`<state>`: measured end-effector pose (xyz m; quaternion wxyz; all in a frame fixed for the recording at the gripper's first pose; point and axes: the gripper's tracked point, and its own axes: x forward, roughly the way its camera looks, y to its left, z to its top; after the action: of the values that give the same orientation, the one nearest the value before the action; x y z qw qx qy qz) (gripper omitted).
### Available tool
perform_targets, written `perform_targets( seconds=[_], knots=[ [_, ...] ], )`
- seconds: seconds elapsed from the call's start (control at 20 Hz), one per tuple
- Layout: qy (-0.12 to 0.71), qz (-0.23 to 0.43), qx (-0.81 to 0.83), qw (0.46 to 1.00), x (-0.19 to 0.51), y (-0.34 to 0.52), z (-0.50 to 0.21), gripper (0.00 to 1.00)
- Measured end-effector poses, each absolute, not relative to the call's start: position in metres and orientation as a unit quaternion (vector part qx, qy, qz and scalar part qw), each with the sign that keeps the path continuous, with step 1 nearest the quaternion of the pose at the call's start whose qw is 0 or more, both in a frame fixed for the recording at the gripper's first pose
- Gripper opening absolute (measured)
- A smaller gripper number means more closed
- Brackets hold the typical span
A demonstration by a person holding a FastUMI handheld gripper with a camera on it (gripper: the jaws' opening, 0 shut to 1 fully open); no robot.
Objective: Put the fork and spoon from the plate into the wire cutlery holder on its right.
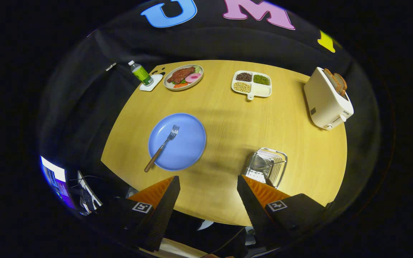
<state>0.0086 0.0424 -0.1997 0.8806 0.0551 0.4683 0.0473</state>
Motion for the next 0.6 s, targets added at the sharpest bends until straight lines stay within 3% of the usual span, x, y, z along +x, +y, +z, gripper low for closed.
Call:
perform_targets(
  seconds=[0.3, 0.6],
  knots=[
    [0.43, 0.061, 0.087, 0.897, 0.044, 0.108, -0.209, 1.0],
    [0.46, 0.054, 0.093, 0.881, 0.072, 0.144, -0.26, 1.0]
  ],
)
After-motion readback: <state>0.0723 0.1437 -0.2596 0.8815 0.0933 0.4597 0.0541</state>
